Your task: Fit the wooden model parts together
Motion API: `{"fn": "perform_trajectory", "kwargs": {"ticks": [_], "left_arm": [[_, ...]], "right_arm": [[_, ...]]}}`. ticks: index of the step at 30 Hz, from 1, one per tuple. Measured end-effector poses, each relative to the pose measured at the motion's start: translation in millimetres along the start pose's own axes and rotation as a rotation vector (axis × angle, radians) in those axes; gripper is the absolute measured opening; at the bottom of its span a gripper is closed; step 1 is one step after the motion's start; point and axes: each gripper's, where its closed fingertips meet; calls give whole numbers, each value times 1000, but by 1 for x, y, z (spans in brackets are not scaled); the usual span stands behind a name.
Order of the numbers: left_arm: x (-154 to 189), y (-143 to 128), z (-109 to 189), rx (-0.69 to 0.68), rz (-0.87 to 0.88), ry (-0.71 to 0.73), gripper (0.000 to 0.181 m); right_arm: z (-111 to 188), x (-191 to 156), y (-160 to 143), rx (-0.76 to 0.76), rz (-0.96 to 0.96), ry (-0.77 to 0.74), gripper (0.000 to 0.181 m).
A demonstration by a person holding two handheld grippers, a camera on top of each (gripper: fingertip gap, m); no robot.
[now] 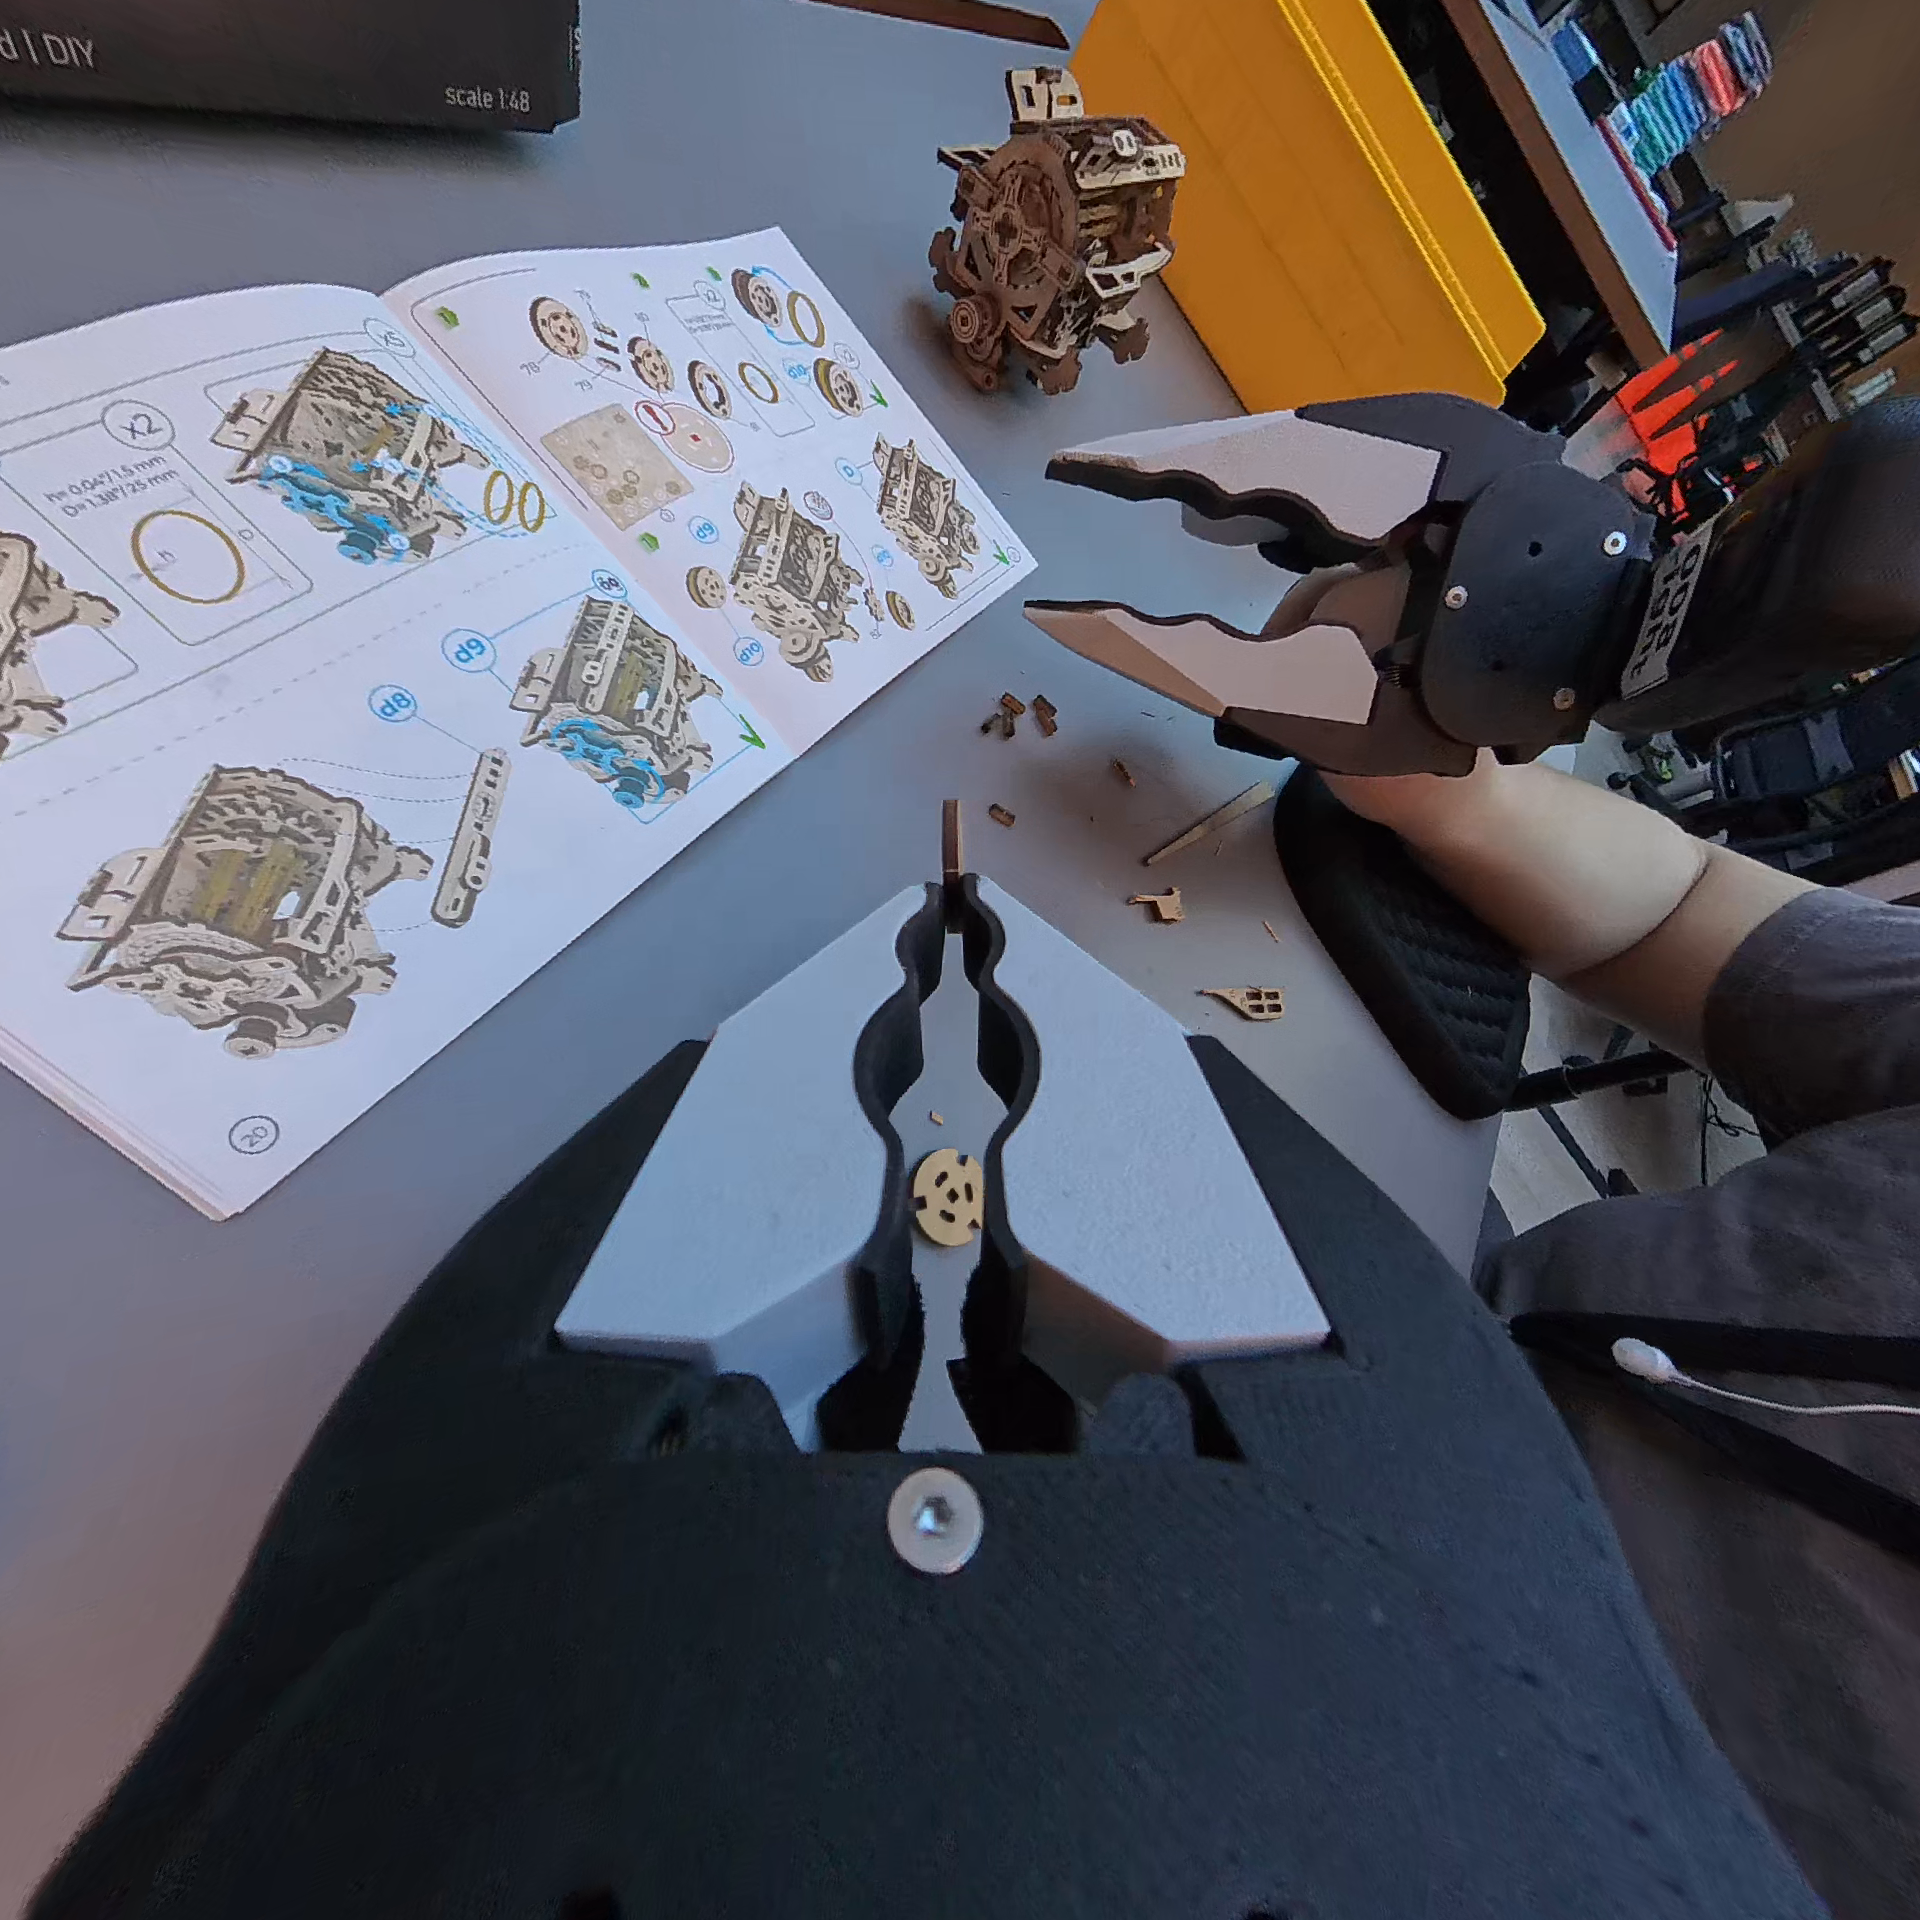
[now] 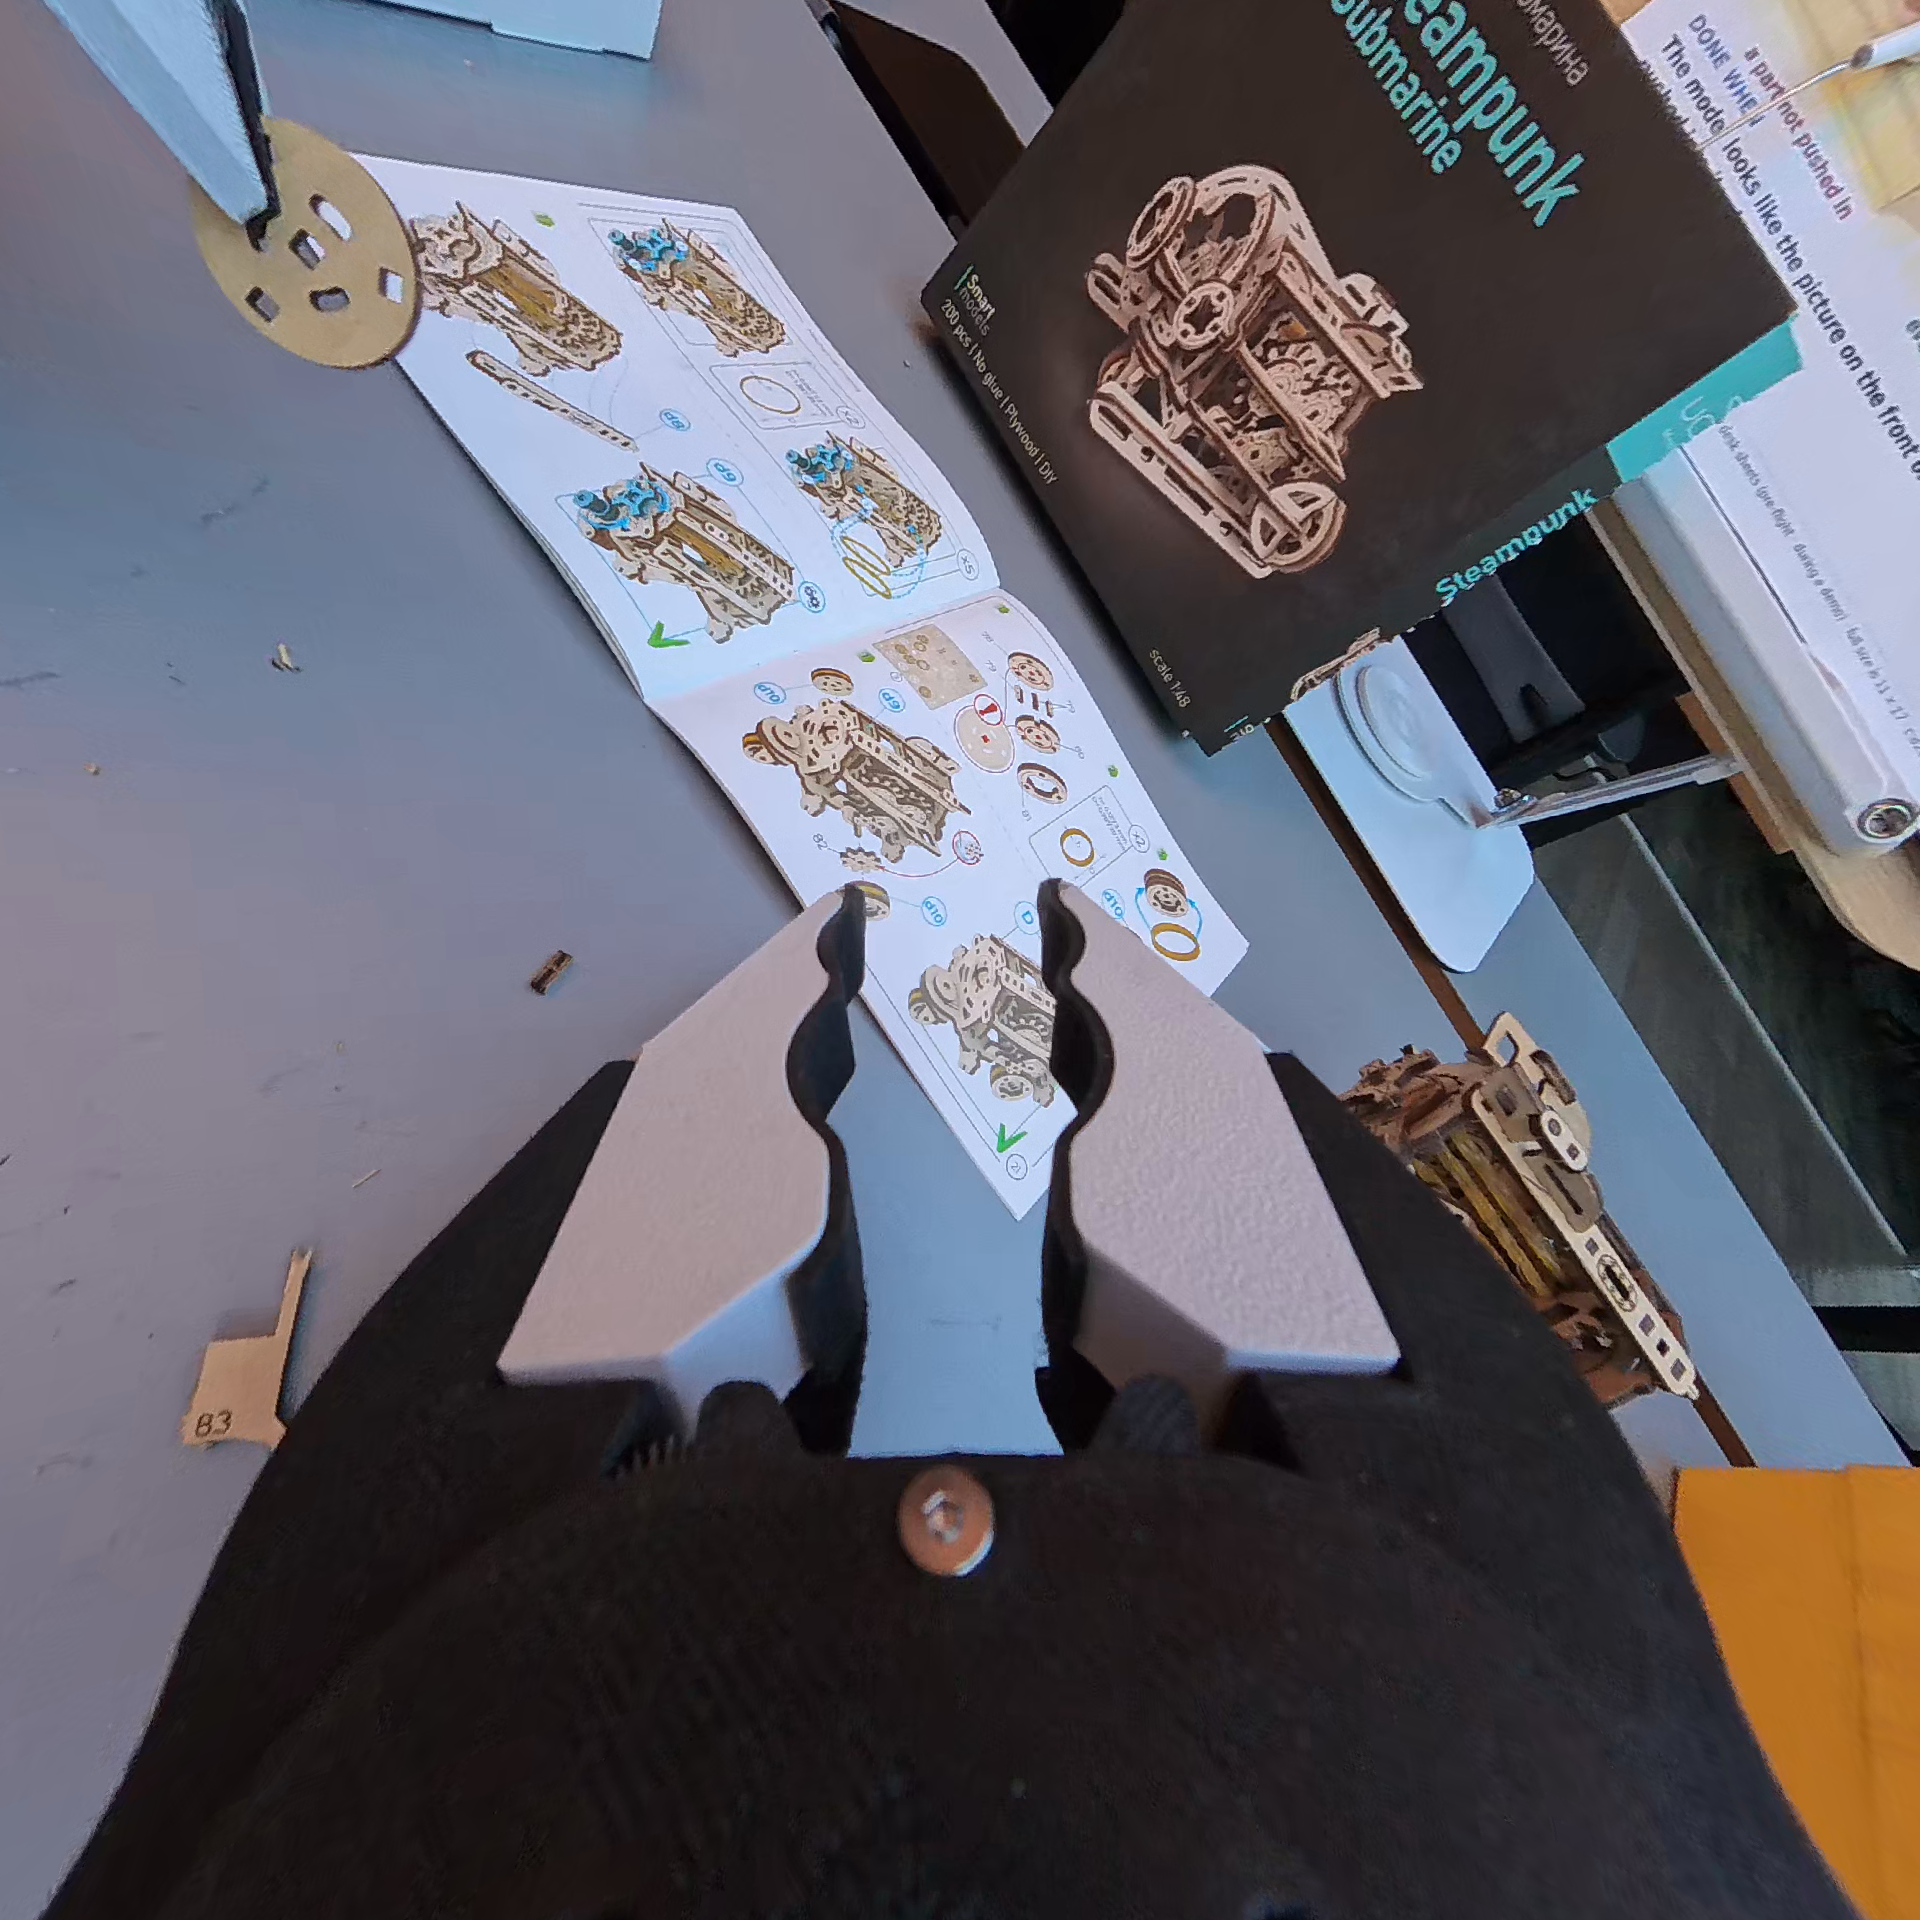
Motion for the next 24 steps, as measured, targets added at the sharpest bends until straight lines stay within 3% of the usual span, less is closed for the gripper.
{"fn": "perform_trajectory", "kwargs": {"ticks": [11, 15, 24], "left_arm": [[-25, -25, 14, -79, 152, 5, 1], [-40, -41, 17, -146, 183, 84, 1], [-45, -56, 16, -222, 248, 76, 1]], "right_arm": [[0, -3, 3, 36, -24, 36, 31], [1, -3, 5, 49, -19, 39, 31], [2, -6, 8, 66, -4, 45, 31]]}}
Point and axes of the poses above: each gripper's, where its closed fingertips meet, z back along the fingers, y out of its top, x = y × z across the jaws, and after that the axes turned 3 degrees about -x, right-handed
